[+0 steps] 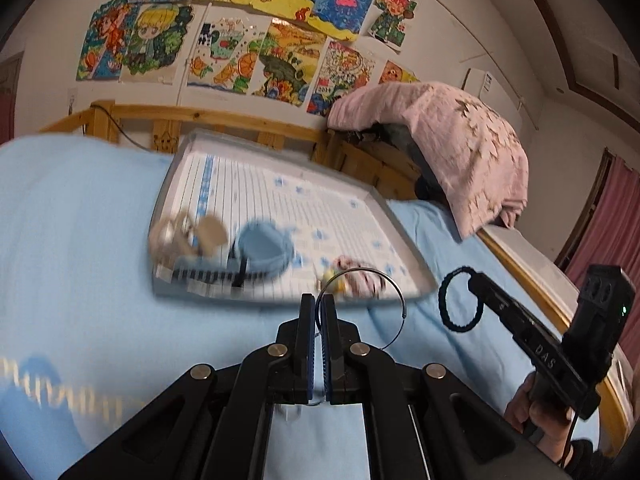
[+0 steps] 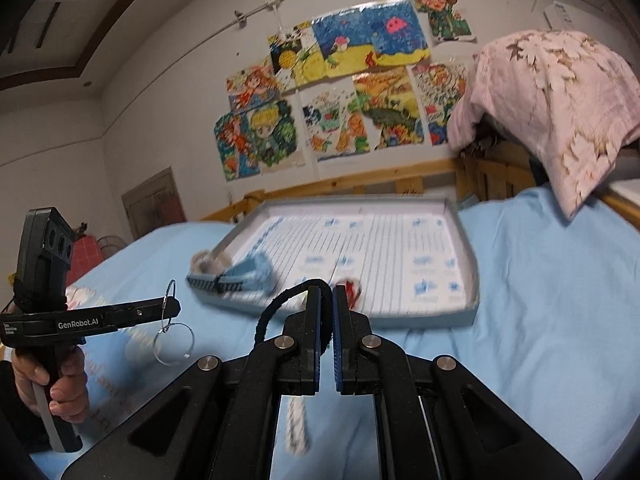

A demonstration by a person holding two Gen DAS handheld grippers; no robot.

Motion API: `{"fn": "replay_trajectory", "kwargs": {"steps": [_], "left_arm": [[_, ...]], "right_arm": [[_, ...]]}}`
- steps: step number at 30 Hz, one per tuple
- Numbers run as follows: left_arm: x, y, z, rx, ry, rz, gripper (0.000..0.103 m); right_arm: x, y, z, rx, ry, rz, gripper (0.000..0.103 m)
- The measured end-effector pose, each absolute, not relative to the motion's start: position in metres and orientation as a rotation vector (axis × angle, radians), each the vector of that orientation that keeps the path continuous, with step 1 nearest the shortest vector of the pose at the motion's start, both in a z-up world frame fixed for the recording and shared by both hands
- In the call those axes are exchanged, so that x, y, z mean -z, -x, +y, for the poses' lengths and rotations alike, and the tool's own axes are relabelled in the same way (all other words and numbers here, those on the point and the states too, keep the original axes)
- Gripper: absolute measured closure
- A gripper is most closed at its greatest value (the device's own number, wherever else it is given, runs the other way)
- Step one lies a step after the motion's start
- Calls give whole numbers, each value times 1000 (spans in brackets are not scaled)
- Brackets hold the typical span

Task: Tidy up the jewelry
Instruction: 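Carry the ring with the left tool into the tray while the right tool drops the hair tie there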

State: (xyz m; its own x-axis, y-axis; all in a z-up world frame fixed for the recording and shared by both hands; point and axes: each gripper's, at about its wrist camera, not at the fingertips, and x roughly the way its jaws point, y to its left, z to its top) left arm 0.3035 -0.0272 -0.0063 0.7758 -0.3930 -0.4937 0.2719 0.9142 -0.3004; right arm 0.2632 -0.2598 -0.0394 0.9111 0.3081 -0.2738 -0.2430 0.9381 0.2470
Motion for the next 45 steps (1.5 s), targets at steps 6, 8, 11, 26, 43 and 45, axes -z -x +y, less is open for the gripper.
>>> {"fn": "replay_trajectory", "kwargs": {"steps": [6,8,11,26,43,45], "left_arm": [[-13,-352,-51,340,206,549,100],[-10,-371,-60,334,202,558,100],[-1,-396,-73,330,182,592,100],[41,-424,-102,281,117,721,100],[37,-394,-102,297,97,659,62],[31,-383,-100,295,109,621,46]], "right_arm": [[29,-302,-266,-151,-203,300,98],[31,-316,-268,-112,-198,311,98],[35,-337,-270,-82,-192,330,98],[74,-384,-279,-107,-232,472,98],[71,-358,-298,-76,-277,432,62],[67,-351,-301,-67,-275,417,56]]}}
